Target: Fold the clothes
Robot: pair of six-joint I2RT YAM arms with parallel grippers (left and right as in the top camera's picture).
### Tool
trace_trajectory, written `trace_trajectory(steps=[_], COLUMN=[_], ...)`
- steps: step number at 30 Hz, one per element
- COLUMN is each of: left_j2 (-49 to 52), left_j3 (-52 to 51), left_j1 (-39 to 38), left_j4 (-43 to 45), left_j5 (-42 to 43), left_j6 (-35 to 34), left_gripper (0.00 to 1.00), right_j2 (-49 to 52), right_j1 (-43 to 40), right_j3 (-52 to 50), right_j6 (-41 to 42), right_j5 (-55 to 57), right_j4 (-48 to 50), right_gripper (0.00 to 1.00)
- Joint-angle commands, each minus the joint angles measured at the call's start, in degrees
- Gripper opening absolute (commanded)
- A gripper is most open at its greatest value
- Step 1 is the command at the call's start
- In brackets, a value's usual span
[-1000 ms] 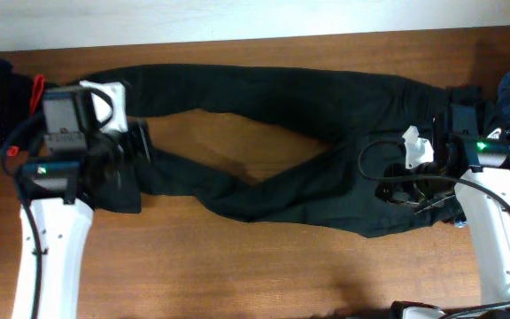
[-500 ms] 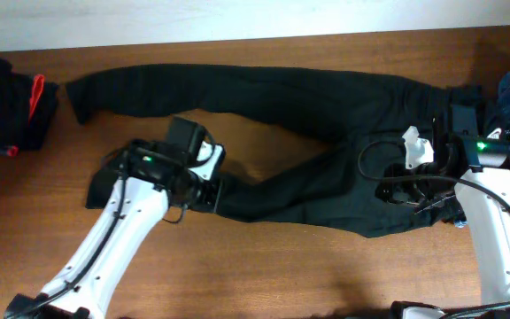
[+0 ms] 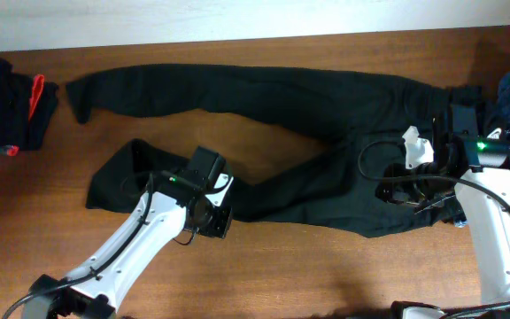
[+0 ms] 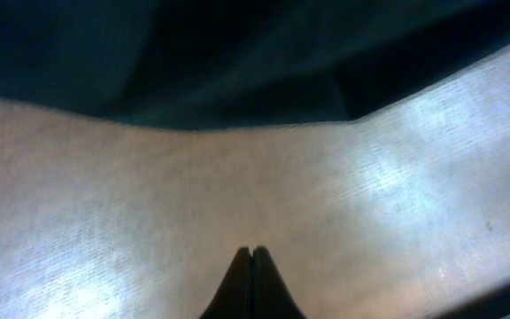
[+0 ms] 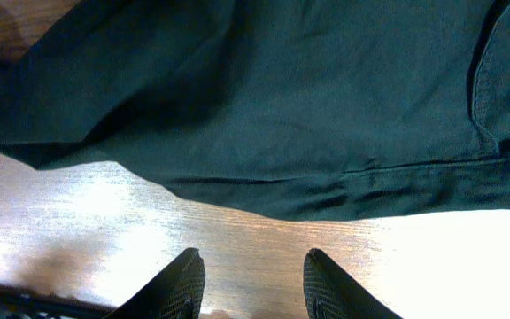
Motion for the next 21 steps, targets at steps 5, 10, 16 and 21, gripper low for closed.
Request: trace_trajectory(steps=[5,10,16,21], left_j2=[0.5,0.5,0.6,0.6], left_j3=[-4.3,-5.9,-6.2,-6.2], left_j1=[-0.2,-0.2,-0.2,-0.2], left_j4=[7.1,11.6,16.7,20.0], left_j5=[-6.2,-7.7,-8.3,-10.0], left_j6=[-1.2,-1.2,-1.2,-1.2], left_gripper=[0.01,0.01,0.01,0.00], right_j2=[0.1,0.1,0.1,0.1], right_j1=[0.3,0.3,0.3,0.3], right_j3=[-0.3,-0.3,-0.3,-0.3], right_j6=[0.3,0.3,0.3,0.3], right_j5=[-0.3,-0.3,-0.3,-0.3], right_j4=[0.1,0.1,0.1,0.1], right_gripper=[0.42,0.42,0.42,0.42])
